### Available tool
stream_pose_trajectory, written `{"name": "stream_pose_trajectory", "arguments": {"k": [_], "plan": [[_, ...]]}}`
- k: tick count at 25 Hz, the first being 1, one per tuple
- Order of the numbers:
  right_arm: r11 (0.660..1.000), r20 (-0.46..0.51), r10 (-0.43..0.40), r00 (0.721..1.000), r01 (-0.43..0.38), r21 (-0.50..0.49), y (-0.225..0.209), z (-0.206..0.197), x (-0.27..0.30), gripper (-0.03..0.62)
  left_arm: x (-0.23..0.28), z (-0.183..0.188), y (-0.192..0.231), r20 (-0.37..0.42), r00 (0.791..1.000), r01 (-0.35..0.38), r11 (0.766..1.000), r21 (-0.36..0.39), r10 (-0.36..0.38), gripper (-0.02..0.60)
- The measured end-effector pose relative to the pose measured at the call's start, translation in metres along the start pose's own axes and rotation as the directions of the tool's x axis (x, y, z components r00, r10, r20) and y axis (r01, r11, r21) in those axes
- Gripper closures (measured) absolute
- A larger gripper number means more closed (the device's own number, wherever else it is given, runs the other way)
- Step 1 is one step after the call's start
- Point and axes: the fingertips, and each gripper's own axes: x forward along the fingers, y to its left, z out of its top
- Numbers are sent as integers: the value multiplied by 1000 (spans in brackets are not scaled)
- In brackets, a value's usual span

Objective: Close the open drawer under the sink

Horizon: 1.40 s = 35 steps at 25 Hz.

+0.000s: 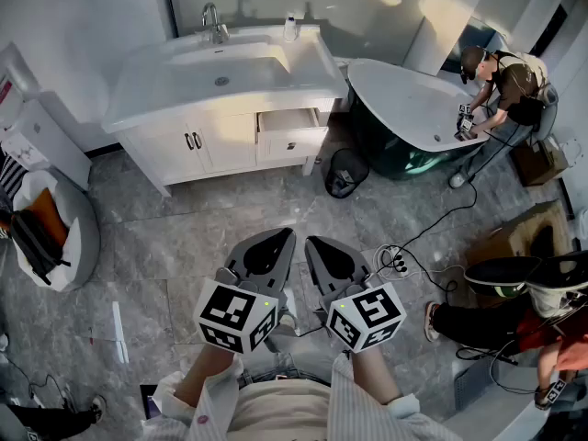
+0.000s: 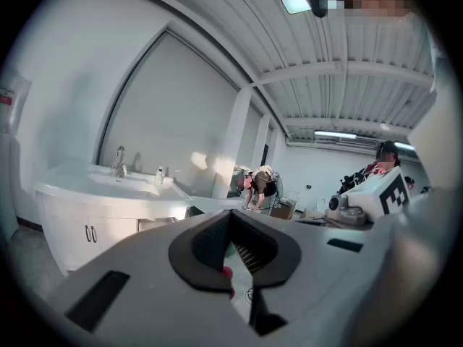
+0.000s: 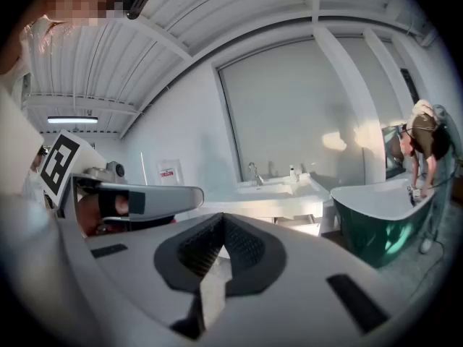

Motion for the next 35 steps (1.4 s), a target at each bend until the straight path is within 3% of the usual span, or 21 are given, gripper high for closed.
{"name": "stream_pose_trajectory", "arguments": {"k": [20, 27, 35], "plan": [[999, -14, 21, 1000, -21, 33, -33, -11, -11, 585, 22, -14, -14, -26, 998, -51, 999, 5, 51, 566], [999, -25, 11, 1000, -10, 47, -49, -12, 17, 585, 42, -13, 14, -28, 998, -50, 999, -9, 50, 566], [998, -54, -28, 998, 31, 60, -82, 5, 80, 585, 95, 13, 67, -35, 999, -12, 1000, -15, 12, 566]]}}
